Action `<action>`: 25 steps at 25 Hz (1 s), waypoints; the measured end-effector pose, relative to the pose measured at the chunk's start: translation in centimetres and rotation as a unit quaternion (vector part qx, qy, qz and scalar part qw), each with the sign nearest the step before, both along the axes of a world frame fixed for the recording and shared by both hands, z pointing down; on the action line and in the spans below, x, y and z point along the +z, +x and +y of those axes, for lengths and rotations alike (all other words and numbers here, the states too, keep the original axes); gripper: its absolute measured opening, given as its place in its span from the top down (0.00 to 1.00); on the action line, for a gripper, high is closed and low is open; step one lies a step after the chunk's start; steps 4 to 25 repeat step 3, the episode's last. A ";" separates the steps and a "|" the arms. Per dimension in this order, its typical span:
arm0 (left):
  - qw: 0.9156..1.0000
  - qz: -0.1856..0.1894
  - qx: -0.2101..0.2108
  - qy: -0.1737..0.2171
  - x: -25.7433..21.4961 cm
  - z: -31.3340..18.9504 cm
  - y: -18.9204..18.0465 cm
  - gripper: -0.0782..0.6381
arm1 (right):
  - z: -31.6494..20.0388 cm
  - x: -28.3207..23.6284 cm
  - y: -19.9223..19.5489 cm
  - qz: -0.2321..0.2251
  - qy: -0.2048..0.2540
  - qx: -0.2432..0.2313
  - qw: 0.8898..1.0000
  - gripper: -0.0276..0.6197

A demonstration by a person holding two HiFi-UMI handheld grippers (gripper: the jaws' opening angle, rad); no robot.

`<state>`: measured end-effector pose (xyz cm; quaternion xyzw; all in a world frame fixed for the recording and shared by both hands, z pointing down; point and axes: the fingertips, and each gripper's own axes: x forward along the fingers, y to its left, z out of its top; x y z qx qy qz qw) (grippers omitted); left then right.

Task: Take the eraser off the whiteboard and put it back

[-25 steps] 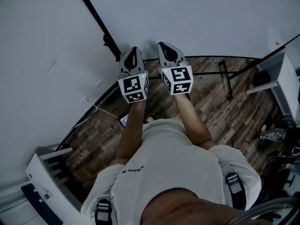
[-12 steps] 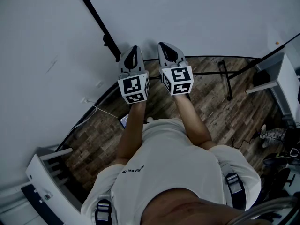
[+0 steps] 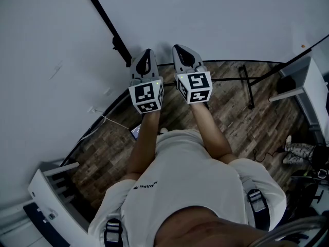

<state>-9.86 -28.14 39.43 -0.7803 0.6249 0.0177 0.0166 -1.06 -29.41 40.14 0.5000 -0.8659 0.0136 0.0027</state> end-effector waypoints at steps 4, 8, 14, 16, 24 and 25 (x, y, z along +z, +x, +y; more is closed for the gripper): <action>1.000 0.001 0.000 0.001 -0.1 0.0 -0.1 0.89 | 0.0 -0.2 -0.1 0.001 0.002 0.000 1.000 0.94; 1.000 0.001 0.000 0.001 -0.1 0.0 -0.1 0.89 | 0.0 -0.2 -0.1 0.001 0.002 0.000 1.000 0.94; 1.000 0.001 0.000 0.001 -0.1 0.0 -0.1 0.89 | 0.0 -0.2 -0.1 0.001 0.002 0.000 1.000 0.94; 1.000 0.001 0.000 0.001 -0.1 0.0 -0.1 0.89 | 0.0 -0.2 -0.1 0.001 0.002 0.000 1.000 0.94; 1.000 0.001 0.000 0.001 -0.1 0.0 -0.1 0.89 | 0.0 -0.2 -0.1 0.001 0.002 0.000 1.000 0.94; 1.000 0.001 0.000 0.001 -0.1 0.0 -0.1 0.89 | 0.0 -0.2 -0.1 0.001 0.002 0.000 1.000 0.94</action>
